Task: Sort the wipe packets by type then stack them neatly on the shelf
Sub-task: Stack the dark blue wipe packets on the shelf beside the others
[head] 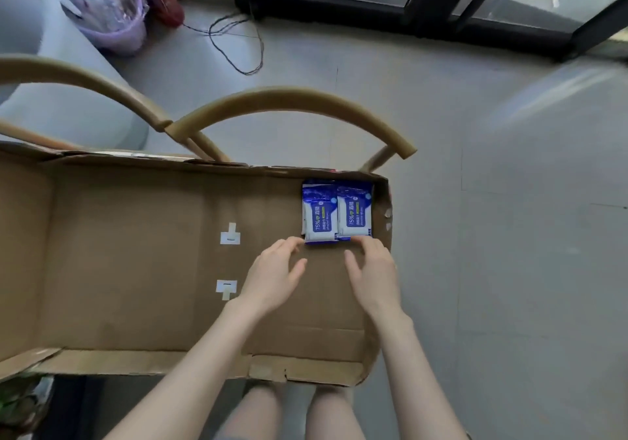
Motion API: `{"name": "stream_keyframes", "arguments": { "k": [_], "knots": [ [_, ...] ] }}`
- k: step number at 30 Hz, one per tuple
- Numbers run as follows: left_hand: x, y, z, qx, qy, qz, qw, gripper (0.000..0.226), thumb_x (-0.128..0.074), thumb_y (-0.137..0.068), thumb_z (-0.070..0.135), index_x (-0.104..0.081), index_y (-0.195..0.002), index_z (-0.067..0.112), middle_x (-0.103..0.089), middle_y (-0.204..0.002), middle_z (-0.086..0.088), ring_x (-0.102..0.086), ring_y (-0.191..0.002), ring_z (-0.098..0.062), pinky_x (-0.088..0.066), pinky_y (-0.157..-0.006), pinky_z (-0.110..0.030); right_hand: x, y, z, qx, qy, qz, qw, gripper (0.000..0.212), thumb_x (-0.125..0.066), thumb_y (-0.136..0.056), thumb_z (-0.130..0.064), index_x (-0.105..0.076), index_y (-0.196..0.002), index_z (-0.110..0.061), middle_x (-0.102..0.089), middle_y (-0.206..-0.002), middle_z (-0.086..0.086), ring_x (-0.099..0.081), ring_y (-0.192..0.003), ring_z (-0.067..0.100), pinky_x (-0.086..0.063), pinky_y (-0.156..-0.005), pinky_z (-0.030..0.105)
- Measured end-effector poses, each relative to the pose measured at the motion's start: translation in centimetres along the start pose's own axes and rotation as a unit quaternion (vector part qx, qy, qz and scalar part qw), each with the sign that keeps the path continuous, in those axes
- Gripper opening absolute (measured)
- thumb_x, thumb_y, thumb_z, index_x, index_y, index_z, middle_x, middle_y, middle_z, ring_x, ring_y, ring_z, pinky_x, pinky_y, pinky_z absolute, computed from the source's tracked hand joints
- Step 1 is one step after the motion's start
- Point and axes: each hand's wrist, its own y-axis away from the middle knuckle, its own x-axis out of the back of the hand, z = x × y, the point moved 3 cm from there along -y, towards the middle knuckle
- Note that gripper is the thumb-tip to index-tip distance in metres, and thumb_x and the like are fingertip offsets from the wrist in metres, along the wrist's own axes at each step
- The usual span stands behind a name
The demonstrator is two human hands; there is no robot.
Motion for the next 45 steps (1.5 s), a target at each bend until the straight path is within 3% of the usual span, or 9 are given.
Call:
{"name": "stream_keyframes", "arguments": {
  "k": [11,16,22,27,29,32,36,40,45],
  "knots": [
    [-8.6,-11.3,-3.7,0.142,0.127,0.075,0.979,0.040,-0.059,-0.091,0.027,-0.049,-0.128,0.015,-0.053,-0.121,0.001,-0.051,-0.110,-0.014,-0.038,-0.085,-0.023,-6.0,-10.8,7.2,-0.076,-0.029,-0.026,0.996,0.058,-0.057,-0.093,-0.026,-0.031,-0.144,-0.012,-0.034,-0.149,0.007,-0.034,-0.134,0.021,-0.035,-0.108,0.035],
    [-11.0,-13.8,-4.5,0.188,0.134,0.129,0.964,0.054,-0.067,-0.084,0.038,-0.047,-0.128,0.015,-0.048,-0.123,0.000,-0.050,-0.112,-0.015,-0.047,-0.088,-0.034,-7.8,-13.3,8.4,-0.073,-0.004,0.001,0.997,0.066,-0.060,-0.092,-0.027,-0.025,-0.146,-0.011,-0.031,-0.149,0.008,-0.031,-0.134,0.022,-0.031,-0.104,0.028],
    [-12.2,-14.5,-5.1,0.201,0.136,0.185,0.952,0.042,-0.074,-0.079,0.033,-0.048,-0.107,0.015,-0.048,-0.111,0.001,-0.055,-0.101,-0.014,-0.051,-0.079,-0.035,-9.3,-14.4,9.0,-0.067,0.025,0.044,0.996,0.072,-0.064,-0.088,-0.029,-0.024,-0.145,-0.010,-0.033,-0.145,0.012,-0.031,-0.132,0.022,-0.033,-0.107,0.035],
    [-12.1,-14.2,-4.8,0.209,0.182,0.193,0.941,0.040,-0.076,-0.078,0.028,-0.041,-0.094,0.017,-0.059,-0.096,0.006,-0.061,-0.087,-0.012,-0.052,-0.072,-0.035,-8.7,-14.5,9.0,-0.064,0.002,0.085,0.994,0.078,-0.070,-0.084,-0.024,-0.025,-0.145,-0.010,-0.035,-0.139,0.012,-0.031,-0.130,0.018,-0.031,-0.094,0.016],
    [-12.0,-13.6,-4.6,0.218,0.206,0.203,0.932,0.039,-0.076,-0.079,0.026,-0.041,-0.093,0.017,-0.059,-0.090,0.009,-0.063,-0.086,-0.011,-0.054,-0.071,-0.032,-8.4,-14.6,9.0,-0.088,-0.050,0.073,0.992,0.075,-0.071,-0.084,-0.018,-0.026,-0.145,-0.010,-0.038,-0.138,0.010,-0.036,-0.128,0.017,-0.026,-0.083,-0.002],
    [-11.3,-11.8,-4.1,0.235,0.268,0.241,0.903,0.032,-0.076,-0.079,0.020,-0.048,-0.094,0.019,-0.062,-0.085,0.010,-0.062,-0.081,-0.003,-0.047,-0.062,-0.010,-7.9,-14.4,9.3,-0.101,-0.122,0.058,0.986,0.054,-0.071,-0.084,-0.013,-0.045,-0.131,-0.005,-0.050,-0.125,0.010,-0.051,-0.114,0.018,-0.028,-0.066,-0.009],
    [-10.0,-8.0,-3.8,0.258,0.402,0.277,0.833,0.018,-0.074,-0.081,0.017,-0.059,-0.093,0.020,-0.070,-0.087,0.007,-0.068,-0.076,-0.004,-0.050,-0.060,-0.011,-6.5,-12.0,8.5,-0.082,-0.177,0.024,0.980,0.022,-0.066,-0.088,-0.018,-0.058,-0.105,-0.007,-0.056,-0.106,0.007,-0.057,-0.090,0.013,-0.042,-0.061,0.003],
    [-8.4,-2.4,-3.6,0.246,0.509,0.301,0.768,0.010,-0.066,-0.088,0.012,-0.064,-0.093,0.021,-0.069,-0.084,0.009,-0.064,-0.069,0.002,-0.049,-0.059,-0.011,-5.2,-7.6,6.8,-0.124,-0.310,-0.036,0.942,0.011,-0.063,-0.090,-0.020,-0.056,-0.083,-0.014,-0.069,-0.090,0.012,-0.068,-0.083,0.027,-0.058,-0.071,0.040],
    [-7.0,5.8,-4.7,0.261,0.599,0.273,0.706,0.024,-0.058,-0.092,0.008,-0.063,-0.110,0.023,-0.072,-0.098,0.003,-0.068,-0.088,-0.015,-0.052,-0.078,-0.039,-4.2,-1.1,2.7,-0.129,-0.392,-0.105,0.905,0.003,-0.059,-0.093,-0.012,-0.058,-0.091,-0.011,-0.072,-0.084,-0.001,-0.070,-0.070,0.009,-0.054,-0.058,0.021]
  ]
}}
